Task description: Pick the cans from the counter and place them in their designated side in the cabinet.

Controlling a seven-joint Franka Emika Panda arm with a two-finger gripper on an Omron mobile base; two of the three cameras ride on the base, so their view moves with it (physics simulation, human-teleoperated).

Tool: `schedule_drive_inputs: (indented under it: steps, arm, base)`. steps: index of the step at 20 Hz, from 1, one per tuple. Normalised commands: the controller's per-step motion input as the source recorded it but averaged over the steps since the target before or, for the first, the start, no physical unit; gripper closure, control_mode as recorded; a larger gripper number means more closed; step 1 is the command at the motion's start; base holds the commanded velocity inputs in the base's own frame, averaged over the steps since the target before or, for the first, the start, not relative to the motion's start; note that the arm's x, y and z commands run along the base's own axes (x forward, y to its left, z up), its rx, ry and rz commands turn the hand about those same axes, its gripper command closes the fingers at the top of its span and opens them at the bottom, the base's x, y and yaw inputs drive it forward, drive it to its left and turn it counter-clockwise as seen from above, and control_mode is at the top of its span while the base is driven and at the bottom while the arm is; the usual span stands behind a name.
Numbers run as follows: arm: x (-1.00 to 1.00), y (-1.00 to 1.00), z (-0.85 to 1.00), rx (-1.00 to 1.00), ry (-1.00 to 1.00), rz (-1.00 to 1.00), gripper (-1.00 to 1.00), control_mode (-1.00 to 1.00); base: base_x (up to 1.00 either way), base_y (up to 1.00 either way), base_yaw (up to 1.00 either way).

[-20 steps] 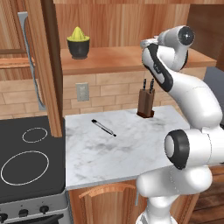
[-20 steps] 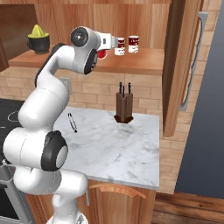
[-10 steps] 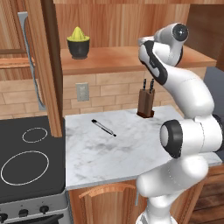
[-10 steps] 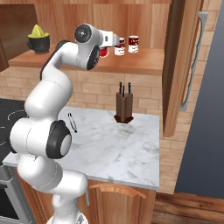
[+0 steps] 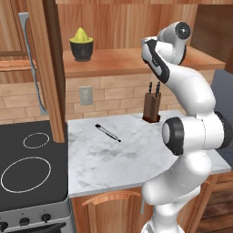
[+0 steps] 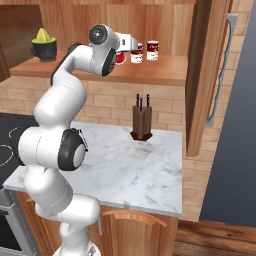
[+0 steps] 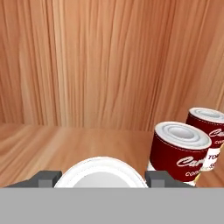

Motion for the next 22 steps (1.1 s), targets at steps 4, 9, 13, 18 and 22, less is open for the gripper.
schedule_drive_inputs:
  steps: [4,9,13,18,22]
  arm:
    - [0.27,0.00,-0.07,0.00,0.04,0.00,1.00,-1.00]
    - [0.23,0.00,-0.12,0.00,0.04,0.00,1.00,-1.00]
    - [0.19,0.00,-0.16,0.00,0.02,0.00,1.00,-1.00]
    - [0.17,0.00,-0.15,0.00,0.00,0.00,-1.00,-1.00]
    - [0.18,0.00,-0.10,0.00,0.00,0.00,-1.00,-1.00]
  base:
    - [0.00,0.00,0.00]
    - [0.00,0.00,0.00]
    - [0.00,0.00,0.00]
    - [0.00,0.00,0.00]
    - [0.00,0.00,0.00]
